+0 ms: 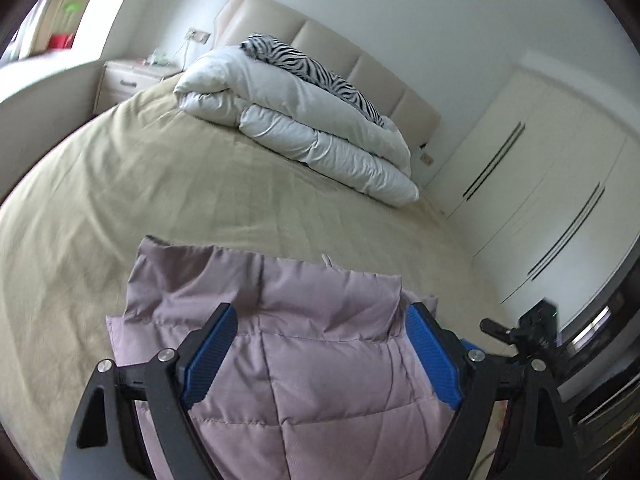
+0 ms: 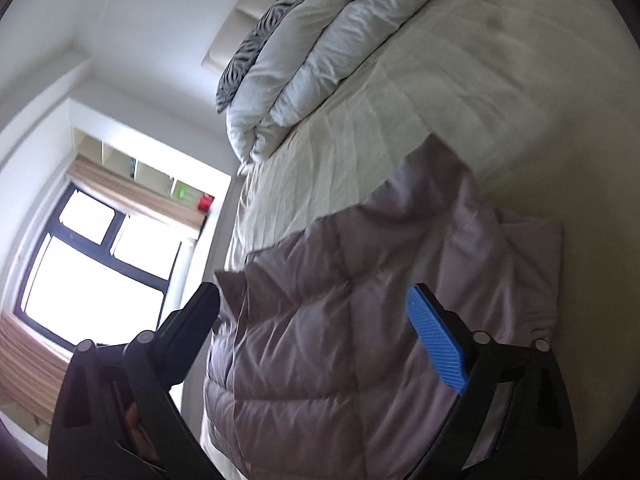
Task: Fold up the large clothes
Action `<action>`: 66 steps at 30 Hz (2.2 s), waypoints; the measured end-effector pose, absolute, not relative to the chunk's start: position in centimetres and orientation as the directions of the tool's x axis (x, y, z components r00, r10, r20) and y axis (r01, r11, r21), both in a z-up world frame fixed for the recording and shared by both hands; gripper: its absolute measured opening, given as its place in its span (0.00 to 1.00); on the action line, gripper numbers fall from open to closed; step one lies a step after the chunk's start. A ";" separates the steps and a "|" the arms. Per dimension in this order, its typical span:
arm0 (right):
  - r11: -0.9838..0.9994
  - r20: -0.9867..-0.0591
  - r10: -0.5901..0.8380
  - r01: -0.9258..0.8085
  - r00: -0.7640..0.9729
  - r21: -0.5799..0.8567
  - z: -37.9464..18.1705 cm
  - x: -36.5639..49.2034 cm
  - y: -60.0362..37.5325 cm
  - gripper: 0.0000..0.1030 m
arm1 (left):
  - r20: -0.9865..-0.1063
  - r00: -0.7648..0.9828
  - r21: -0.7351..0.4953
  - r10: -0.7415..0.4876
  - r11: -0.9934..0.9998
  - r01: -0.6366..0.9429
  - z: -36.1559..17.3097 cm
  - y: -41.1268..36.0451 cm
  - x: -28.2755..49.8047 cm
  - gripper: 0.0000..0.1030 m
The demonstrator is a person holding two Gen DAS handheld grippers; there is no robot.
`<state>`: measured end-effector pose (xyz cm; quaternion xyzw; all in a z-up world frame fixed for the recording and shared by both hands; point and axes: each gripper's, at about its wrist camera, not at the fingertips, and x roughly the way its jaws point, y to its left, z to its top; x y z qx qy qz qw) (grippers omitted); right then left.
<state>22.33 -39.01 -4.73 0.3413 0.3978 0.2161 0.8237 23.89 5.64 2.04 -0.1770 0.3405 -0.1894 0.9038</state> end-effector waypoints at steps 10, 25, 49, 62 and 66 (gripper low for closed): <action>0.932 -0.774 0.350 -0.116 0.528 0.343 -6.6 25.9 -28.3 0.43 | -0.750 0.641 -0.068 -0.163 0.983 0.170 -4.7 -2.0 30.9 0.82; 0.964 -0.799 0.263 -0.120 0.541 0.236 -12.1 33.0 -26.9 0.43 | -0.784 0.584 -0.168 -0.212 0.977 0.129 -10.1 -0.5 36.0 0.91; 0.943 -0.679 0.331 -0.261 0.655 0.207 -5.5 24.4 -24.3 0.46 | -0.757 0.645 -0.080 -0.101 0.995 0.062 -4.8 1.8 28.6 0.90; 0.952 -0.780 0.214 -0.305 0.588 0.031 -10.4 22.6 -19.8 0.46 | -0.815 0.576 -0.035 -0.068 0.997 0.068 -8.4 2.2 28.6 1.00; 0.952 -0.764 0.225 -0.305 0.605 0.039 -11.0 22.5 -20.0 0.46 | -0.803 0.593 -0.032 -0.067 0.997 0.071 -9.0 2.1 28.5 1.00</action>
